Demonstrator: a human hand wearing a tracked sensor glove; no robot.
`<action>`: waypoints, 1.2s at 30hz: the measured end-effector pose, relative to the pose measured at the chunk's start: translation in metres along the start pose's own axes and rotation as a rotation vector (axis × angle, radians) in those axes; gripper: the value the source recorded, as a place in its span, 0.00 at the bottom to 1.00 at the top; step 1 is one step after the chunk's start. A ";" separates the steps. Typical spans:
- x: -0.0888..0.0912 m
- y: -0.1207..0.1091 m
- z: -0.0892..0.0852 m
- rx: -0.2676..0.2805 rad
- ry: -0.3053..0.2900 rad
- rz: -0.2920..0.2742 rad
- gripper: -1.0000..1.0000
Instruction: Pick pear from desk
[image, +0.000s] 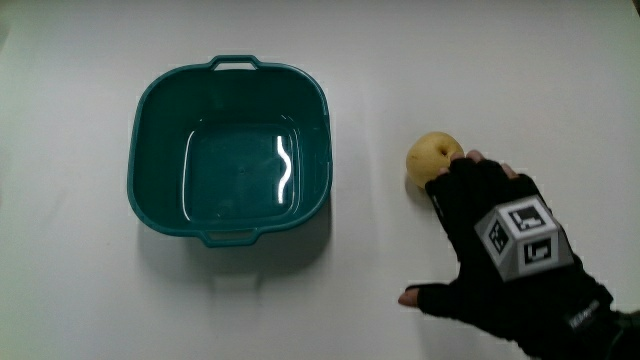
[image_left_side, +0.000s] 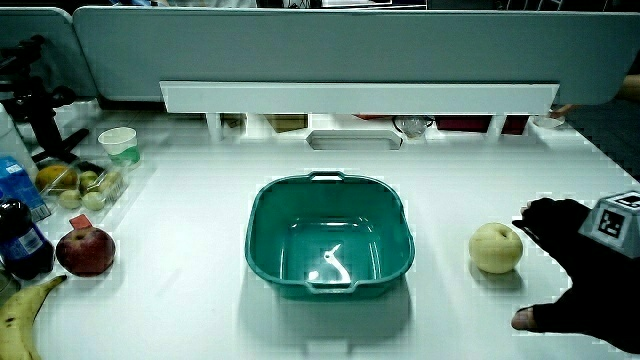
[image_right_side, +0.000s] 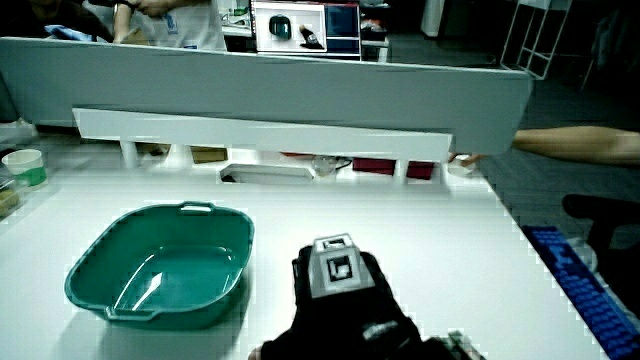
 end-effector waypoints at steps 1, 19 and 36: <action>-0.001 -0.002 0.001 0.010 -0.008 0.009 0.94; -0.016 -0.015 0.021 0.147 -0.043 0.055 1.00; -0.097 -0.073 0.096 0.284 -0.017 0.292 1.00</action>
